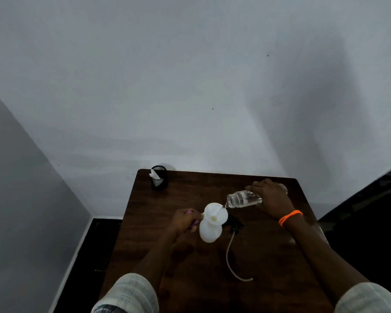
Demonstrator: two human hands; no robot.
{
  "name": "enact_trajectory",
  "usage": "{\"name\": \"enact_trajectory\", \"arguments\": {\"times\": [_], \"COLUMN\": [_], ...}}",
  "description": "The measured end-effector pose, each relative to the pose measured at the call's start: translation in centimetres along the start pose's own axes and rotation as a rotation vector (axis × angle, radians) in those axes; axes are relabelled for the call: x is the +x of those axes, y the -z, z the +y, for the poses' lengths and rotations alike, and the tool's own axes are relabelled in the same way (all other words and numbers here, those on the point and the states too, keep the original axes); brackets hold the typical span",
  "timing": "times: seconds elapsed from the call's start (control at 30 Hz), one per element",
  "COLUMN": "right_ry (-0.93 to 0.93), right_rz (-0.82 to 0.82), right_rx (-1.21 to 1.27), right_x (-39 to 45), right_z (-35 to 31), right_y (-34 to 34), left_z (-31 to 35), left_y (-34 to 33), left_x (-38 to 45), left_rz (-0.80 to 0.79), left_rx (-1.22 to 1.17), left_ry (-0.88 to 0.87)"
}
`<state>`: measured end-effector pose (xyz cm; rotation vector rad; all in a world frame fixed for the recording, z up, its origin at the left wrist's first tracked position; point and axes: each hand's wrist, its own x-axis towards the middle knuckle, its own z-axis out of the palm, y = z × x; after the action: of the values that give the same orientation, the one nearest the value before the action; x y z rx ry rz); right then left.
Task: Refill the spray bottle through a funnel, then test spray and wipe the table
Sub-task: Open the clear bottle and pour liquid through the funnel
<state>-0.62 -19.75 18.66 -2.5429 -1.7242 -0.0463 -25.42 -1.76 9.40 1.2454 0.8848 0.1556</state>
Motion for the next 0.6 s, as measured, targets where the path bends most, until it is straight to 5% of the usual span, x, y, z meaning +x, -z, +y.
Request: {"name": "enact_trajectory", "arguments": {"times": [0.6], "right_ry": [0.002], "right_rz": [0.024], "right_rx": [0.025], "right_x": [-0.42], "right_z": [0.01], "right_y": [0.64], "left_z": [-0.10], "left_y": [0.17], "left_x": [-0.04], "left_rz": [-0.005], "left_rx": [0.007], "left_ry": [-0.003]}}
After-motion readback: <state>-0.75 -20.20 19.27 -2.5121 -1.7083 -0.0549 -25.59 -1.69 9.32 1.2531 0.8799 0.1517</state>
